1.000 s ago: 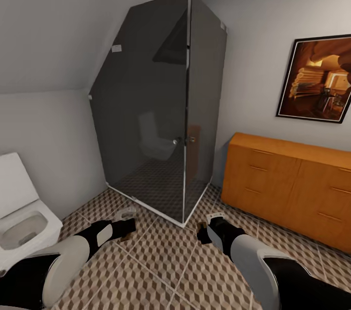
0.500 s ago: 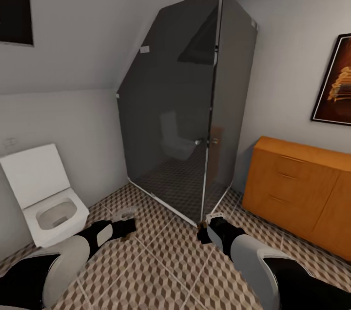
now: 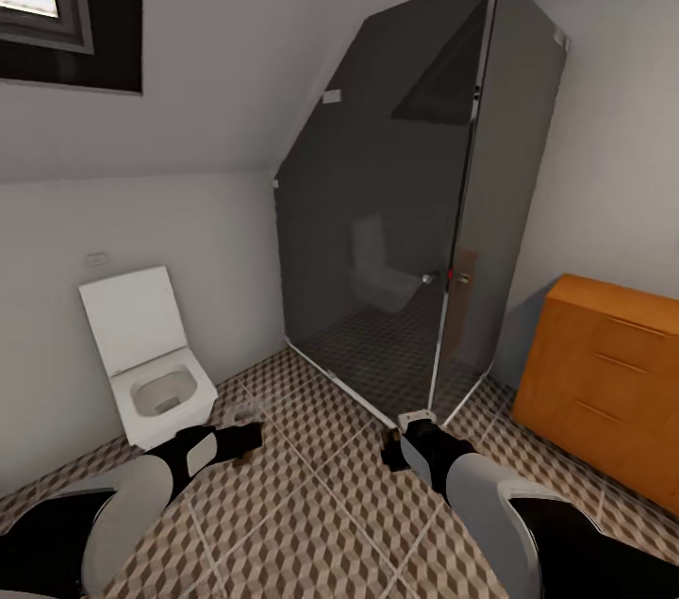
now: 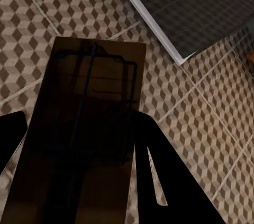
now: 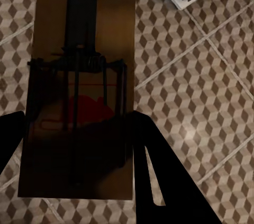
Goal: Take the four mousetraps from the cabinet in the bathroom and place them on the bathroom floor. Make sure all four end up on the same floor surface, and ensure that at least two of them are either under or directly next to the same bathroom sink.
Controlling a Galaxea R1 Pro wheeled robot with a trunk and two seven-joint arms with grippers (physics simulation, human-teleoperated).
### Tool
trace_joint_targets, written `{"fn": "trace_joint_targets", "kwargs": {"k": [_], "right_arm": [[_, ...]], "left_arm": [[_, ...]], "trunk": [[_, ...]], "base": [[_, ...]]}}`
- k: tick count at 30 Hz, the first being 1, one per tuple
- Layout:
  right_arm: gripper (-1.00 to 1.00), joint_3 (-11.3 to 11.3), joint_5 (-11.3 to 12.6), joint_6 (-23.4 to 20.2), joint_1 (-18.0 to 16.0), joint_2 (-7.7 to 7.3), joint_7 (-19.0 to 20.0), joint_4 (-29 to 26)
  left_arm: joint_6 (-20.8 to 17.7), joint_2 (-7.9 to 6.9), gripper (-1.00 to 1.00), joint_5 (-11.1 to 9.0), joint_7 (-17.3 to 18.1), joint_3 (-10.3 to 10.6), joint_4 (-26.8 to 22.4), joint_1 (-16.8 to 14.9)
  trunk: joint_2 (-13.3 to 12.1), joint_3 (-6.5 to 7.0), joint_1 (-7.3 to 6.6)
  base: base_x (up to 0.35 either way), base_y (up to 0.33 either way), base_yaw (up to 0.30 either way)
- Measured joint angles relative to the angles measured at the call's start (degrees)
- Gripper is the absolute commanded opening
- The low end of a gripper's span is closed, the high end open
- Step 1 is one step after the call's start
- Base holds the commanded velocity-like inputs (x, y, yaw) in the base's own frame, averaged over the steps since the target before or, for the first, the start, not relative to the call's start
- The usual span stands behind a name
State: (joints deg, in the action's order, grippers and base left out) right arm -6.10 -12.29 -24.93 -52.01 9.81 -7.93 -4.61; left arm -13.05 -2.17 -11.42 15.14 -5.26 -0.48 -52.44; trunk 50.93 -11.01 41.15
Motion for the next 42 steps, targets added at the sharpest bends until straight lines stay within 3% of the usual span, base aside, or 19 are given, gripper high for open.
{"fn": "trace_joint_targets", "kwargs": {"k": [19, 42], "right_arm": [[-1.00, 0.0, -0.1, 0.0, 0.0, -0.09, 0.0, 0.0], [-1.00, 0.0, -0.2, 0.0, 0.0, -0.26, 0.0, 0.0]], "left_arm": [[0.0, -0.11, -1.00, -0.1, 0.0, 0.0, 0.1, 0.0], [0.2, 0.16, -1.00, 0.3, 0.0, 0.1, 0.0, 0.0]], "trunk": [[0.0, 0.00, -0.01], [0.0, 0.00, -0.03]], "base": [[0.010, 0.000, 0.300], [0.312, 0.000, 0.300]]}}
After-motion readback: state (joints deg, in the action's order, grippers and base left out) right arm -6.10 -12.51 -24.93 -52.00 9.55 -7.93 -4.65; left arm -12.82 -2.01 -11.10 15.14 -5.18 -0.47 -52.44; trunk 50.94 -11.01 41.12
